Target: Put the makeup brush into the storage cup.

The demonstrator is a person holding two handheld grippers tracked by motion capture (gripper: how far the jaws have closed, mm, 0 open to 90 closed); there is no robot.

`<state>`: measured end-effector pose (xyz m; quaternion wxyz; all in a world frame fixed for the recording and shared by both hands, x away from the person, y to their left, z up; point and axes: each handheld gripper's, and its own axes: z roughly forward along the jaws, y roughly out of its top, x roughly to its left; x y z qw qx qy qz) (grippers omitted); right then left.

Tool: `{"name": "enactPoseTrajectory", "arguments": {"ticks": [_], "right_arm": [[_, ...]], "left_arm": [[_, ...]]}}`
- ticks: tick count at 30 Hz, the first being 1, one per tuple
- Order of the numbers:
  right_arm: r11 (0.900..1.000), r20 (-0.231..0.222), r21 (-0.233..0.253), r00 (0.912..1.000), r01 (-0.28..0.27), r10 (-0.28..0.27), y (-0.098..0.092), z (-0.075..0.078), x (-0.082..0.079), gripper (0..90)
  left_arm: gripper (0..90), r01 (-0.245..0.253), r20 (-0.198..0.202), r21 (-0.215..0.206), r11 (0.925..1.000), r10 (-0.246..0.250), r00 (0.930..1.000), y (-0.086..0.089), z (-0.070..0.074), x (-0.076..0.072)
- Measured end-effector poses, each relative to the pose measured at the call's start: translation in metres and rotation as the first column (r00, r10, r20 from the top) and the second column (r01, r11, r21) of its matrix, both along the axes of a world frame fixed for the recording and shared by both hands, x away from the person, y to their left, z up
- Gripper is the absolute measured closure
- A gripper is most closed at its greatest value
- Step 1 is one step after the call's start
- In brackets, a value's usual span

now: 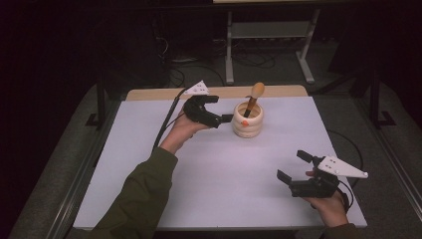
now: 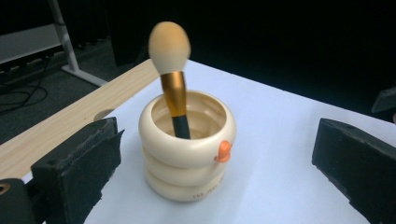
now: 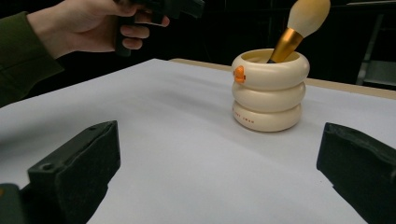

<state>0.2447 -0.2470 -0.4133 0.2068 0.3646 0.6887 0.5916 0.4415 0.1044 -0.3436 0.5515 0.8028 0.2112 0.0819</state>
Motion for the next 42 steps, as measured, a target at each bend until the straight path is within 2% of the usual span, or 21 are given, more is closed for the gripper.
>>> {"name": "enactPoseTrajectory", "arguments": {"ticks": [9, 13, 17, 24, 42], "right_arm": [[1.0, 0.001, -0.005, 1.0, -0.002, 0.002, 0.001, 0.0, 0.001, 0.0], [1.0, 0.003, -0.004, 1.0, -0.001, 0.001, 0.001, 0.0, 0.0, 0.0], [1.0, 0.005, -0.006, 1.0, -0.001, 0.001, 0.001, 0.001, 0.0, 0.0], [1.0, 0.008, -0.011, 1.0, -0.004, 0.004, 0.002, 0.001, 0.0, 0.0], [1.0, 0.011, -0.014, 0.9999, -0.002, 0.002, 0.003, 0.001, 0.0, 0.0]], "left_arm": [[0.8, -0.002, 0.012, -0.006, 1.0, 0.002, 0.9999, 0.014, 0.004, -0.015], [0.9, -0.019, 0.01, -0.029, 0.9994, 0.019, 0.9998, 0.024, 0.003, -0.022], [0.9, -0.021, 0.022, -0.015, 0.9997, 0.022, 0.9995, 0.033, 0.002, -0.03], [0.9, -0.039, 0.027, -0.03, 0.9988, 0.04, 0.9989, 0.049, 0.001, -0.043], [0.9, -0.087, 0.041, -0.056, 0.9946, 0.089, 0.9952, 0.085, -0.011, -0.077]]}}
